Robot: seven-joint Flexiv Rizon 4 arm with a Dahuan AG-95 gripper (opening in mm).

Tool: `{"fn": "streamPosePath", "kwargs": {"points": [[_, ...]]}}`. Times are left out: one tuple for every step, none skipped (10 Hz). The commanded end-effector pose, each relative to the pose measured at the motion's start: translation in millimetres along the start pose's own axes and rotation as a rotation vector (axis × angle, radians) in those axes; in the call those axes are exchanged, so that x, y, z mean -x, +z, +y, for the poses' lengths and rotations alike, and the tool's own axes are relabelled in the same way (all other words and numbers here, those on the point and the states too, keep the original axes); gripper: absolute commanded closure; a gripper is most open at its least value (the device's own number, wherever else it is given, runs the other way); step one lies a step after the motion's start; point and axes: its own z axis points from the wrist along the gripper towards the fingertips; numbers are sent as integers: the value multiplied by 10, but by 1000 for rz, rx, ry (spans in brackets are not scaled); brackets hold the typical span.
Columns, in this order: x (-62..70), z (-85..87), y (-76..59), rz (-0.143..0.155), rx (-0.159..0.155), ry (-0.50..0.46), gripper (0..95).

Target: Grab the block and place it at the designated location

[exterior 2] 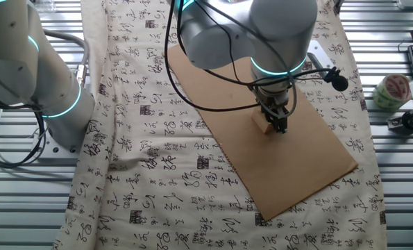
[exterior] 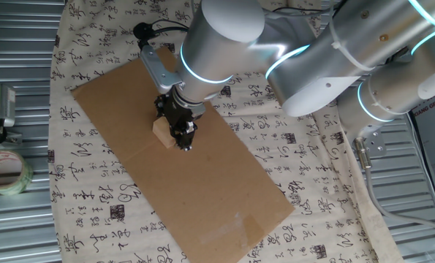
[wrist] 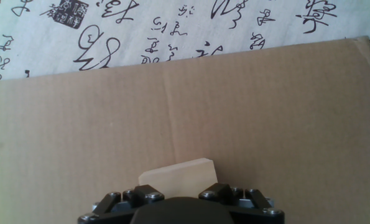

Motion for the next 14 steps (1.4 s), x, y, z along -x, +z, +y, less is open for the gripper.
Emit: {"fn": "streamPosePath", "kwargs": {"points": [[4,-2,-6,0,0,7,0],[4,-2,-6,0,1,8,0],[4,-2,-6,2,1,8,0],[4,-2,-8,5,3,8,0],[5,-2,-15,7,4,8,0],[12,-2,-69,13,7,11,0],[19,1,-132,20,11,16,0],[23,5,-176,23,14,18,0],[28,16,-264,30,21,23,0],[30,32,-353,37,24,25,0],[28,62,-472,48,26,33,0],[22,86,-554,54,28,40,0],[15,110,-622,55,29,47,0],[6,136,-689,52,38,57,0]]}}
